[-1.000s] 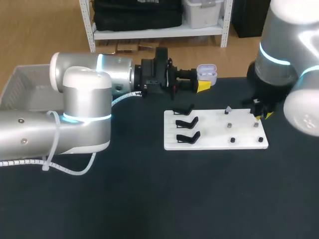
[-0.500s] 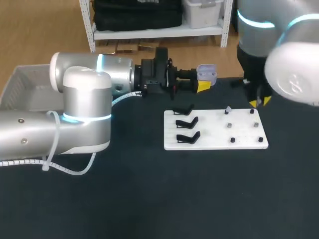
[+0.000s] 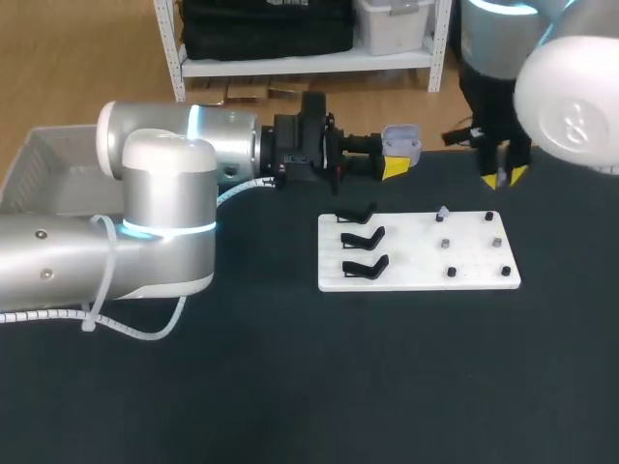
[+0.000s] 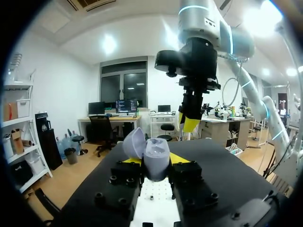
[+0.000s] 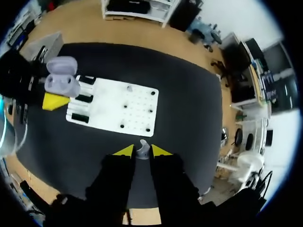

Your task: Pick up each earbud case from the left stands, insert the matching earbuds, close the lid, and place the case in the box.

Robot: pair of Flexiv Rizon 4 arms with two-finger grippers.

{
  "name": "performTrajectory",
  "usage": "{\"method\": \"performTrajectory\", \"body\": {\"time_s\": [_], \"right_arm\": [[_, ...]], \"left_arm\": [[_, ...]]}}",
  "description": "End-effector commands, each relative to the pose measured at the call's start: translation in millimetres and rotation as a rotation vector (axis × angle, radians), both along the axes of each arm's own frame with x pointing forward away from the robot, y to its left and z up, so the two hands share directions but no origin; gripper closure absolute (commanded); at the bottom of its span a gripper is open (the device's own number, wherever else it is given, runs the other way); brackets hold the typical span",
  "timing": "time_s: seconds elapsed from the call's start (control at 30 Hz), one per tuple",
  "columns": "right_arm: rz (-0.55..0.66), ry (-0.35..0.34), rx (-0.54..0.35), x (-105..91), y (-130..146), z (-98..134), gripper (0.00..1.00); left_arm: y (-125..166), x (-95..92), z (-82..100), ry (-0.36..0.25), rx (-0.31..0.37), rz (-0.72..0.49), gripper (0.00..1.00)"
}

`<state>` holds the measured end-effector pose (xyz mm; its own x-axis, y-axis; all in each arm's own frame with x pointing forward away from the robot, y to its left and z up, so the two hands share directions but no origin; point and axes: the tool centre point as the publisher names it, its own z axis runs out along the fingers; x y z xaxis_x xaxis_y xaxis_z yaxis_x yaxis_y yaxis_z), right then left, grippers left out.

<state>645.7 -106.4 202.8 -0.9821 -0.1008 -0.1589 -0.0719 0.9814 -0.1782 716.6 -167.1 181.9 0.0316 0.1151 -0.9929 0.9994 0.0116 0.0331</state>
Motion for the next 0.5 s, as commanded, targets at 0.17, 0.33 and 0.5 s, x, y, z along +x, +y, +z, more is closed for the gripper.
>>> {"method": "performTrajectory", "body": {"time_s": [0.17,0.33,0.5], "right_arm": [[-0.437,0.088,-0.017,19.0,46,12,1.0],[-0.512,0.073,-0.039,28.2,56,23,1.0],[-0.58,0.041,0.01,34.4,65,35,1.0]], "left_arm": [[0,-1.2,-1.7,-0.005,-0.008,0.005,1.0],[0,-1.2,-1.7,-0.005,-0.008,0.005,1.0],[0,-1.2,-1.7,-0.005,-0.008,0.005,1.0]]}}
